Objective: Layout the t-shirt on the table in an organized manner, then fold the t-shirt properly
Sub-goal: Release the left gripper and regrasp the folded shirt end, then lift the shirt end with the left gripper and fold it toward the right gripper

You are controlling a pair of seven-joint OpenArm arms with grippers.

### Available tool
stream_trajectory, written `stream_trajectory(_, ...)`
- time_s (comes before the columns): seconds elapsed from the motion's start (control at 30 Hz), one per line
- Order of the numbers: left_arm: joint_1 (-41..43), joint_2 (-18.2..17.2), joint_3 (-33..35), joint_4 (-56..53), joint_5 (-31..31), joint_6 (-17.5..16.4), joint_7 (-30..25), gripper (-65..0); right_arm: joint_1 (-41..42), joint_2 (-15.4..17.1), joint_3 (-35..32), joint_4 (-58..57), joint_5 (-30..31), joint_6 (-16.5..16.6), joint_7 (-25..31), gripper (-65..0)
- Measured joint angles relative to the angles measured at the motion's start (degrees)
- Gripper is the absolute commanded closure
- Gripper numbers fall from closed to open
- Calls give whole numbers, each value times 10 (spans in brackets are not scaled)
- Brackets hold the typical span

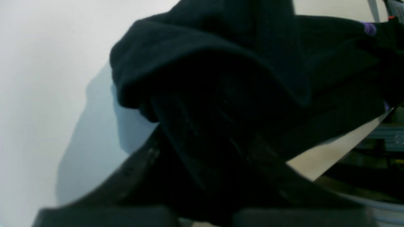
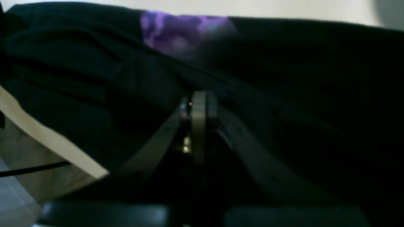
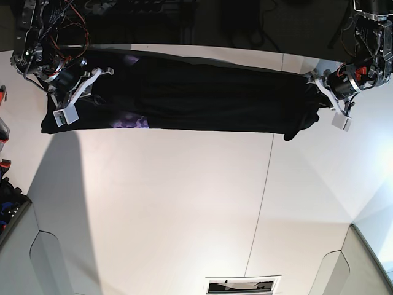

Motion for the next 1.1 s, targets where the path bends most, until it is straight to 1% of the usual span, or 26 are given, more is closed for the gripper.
stream_trajectory(0.1, -12, 2, -38, -2, 20, 2, 12, 0, 0, 0, 0, 14, 2, 0, 0, 0)
stream_trajectory(0.2, -29, -1, -68, -4, 61, 8, 15, 0, 1, 0, 5, 36, 17, 0, 0, 0)
stream_trajectory(0.3, -41, -2, -73, -4, 101, 10, -3, 0, 1, 0, 16, 62, 36, 0, 0, 0)
stream_trajectory(0.4, -54, -1, -72, -5, 142, 10, -25, 0, 8, 0, 20, 72, 37, 0, 0, 0)
stream_trajectory(0.47, -67, -3, -72, -5, 164, 9, -29, 0, 12, 0, 20, 73, 38, 0, 0, 0)
stream_trajectory(0.53, -76, -16, -72, -4, 159, 9, -29, 0, 15, 0, 20, 73, 37, 0, -1, 0)
stream_trajectory(0.57, -77, -24, -72, 6, 153, 9, -20, 0, 17, 0, 20, 73, 38, 1, -2, 0)
stream_trajectory(0.63, -69, -36, -74, 57, 129, 14, 16, 0, 20, 0, 20, 73, 36, 1, -2, 0)
stream_trajectory(0.67, -67, -35, -75, 89, 118, 14, 32, 0, 20, 0, 20, 73, 36, 1, -2, 0)
stream_trajectory(0.73, -58, -30, -70, 157, 87, 13, 52, 0, 19, 0, 20, 73, 35, 1, -3, 0)
stream_trajectory(0.77, -49, -26, -65, 191, 79, 12, 52, 0, 20, 0, 20, 73, 35, 1, -4, 0)
stream_trajectory(0.87, -17, -8, -35, 267, 82, 11, 53, 0, 19, 1, 20, 73, 32, 1, -4, 0)
stream_trajectory(0.97, -2, 19, 14, 293, 88, 10, 54, 0, 20, 1, 20, 73, 33, 1, -4, 0)
stream_trajectory(1.0, -2, 28, 31, 293, 104, 9, 52, 0, 20, 0, 20, 73, 34, 1, -4, 0)
stream_trajectory(1.03, -2, 37, 48, 292, 135, 10, 47, 0, 20, 0, 20, 73, 34, 1, -4, 0)
stream_trajectory(1.1, -2, 57, 72, 288, 184, 10, 16, 0, 20, 2, 28, 73, 34, 1, -9, 0)
